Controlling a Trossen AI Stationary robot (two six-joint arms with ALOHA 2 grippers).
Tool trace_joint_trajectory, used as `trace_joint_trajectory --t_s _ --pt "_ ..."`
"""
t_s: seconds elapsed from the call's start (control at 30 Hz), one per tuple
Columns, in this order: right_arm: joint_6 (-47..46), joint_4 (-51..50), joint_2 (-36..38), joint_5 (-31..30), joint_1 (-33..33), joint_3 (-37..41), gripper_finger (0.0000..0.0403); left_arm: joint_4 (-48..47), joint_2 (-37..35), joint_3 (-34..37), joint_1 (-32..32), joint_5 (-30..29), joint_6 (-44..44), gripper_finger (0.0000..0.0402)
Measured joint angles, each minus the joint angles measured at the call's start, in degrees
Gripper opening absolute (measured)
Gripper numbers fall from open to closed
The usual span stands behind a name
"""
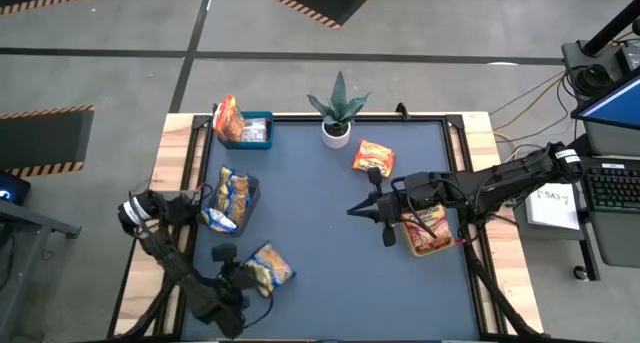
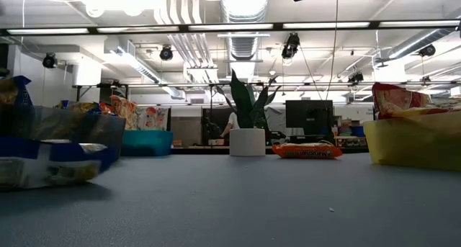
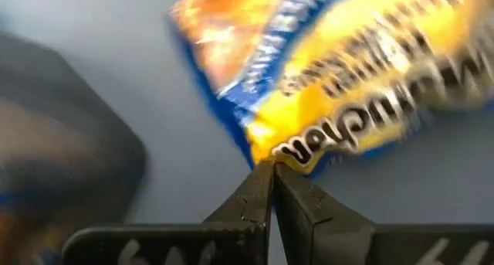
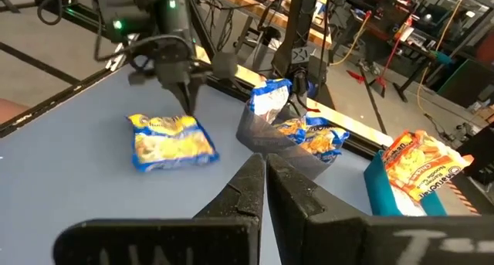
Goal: Sort Maruchan noodles
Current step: Put the blue noodle pack into the black bin
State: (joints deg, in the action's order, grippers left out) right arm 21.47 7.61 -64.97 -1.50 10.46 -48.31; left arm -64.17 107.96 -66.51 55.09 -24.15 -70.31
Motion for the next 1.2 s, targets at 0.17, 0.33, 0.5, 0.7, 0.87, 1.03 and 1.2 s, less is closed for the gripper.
trace_joint_trajectory --t_s 0.17,0.33,0.5,0.7,0.87,1.03,1.2 --pt "-1.4 0.0 0.0 0.0 0.0 0.0 0.0009 -2.6 -0.2 0.6 -3.3 -11.5 2.3 0.0" --pt "-4.6 0.1 -0.6 0.0 0.0 0.0 0.0009 -2.9 -0.2 0.6 -5.1 -13.6 4.3 0.0" --pt "-11.7 -0.2 -5.0 0.0 0.0 0.1 0.0009 -2.3 -0.5 -0.2 -2.9 -9.6 4.3 0.0" --pt "-20.0 3.8 -16.2 0.0 -0.1 -1.0 0.0009 -2.0 -0.9 -5.2 0.6 -9.7 0.3 0.0" --pt "-26.1 2.3 -25.2 0.0 -0.7 -6.9 0.0009 5.4 -0.9 -6.0 2.3 -12.8 -2.3 0.0" --pt "-31.4 -3.6 -33.1 0.6 -0.7 -14.7 0.0009 12.7 -0.7 -5.0 2.1 -12.9 1.3 0.0" --pt "-34.5 -10.6 -40.0 1.2 -0.6 -22.6 0.0009 13.3 -0.7 -3.5 2.1 -13.8 0.3 0.0"
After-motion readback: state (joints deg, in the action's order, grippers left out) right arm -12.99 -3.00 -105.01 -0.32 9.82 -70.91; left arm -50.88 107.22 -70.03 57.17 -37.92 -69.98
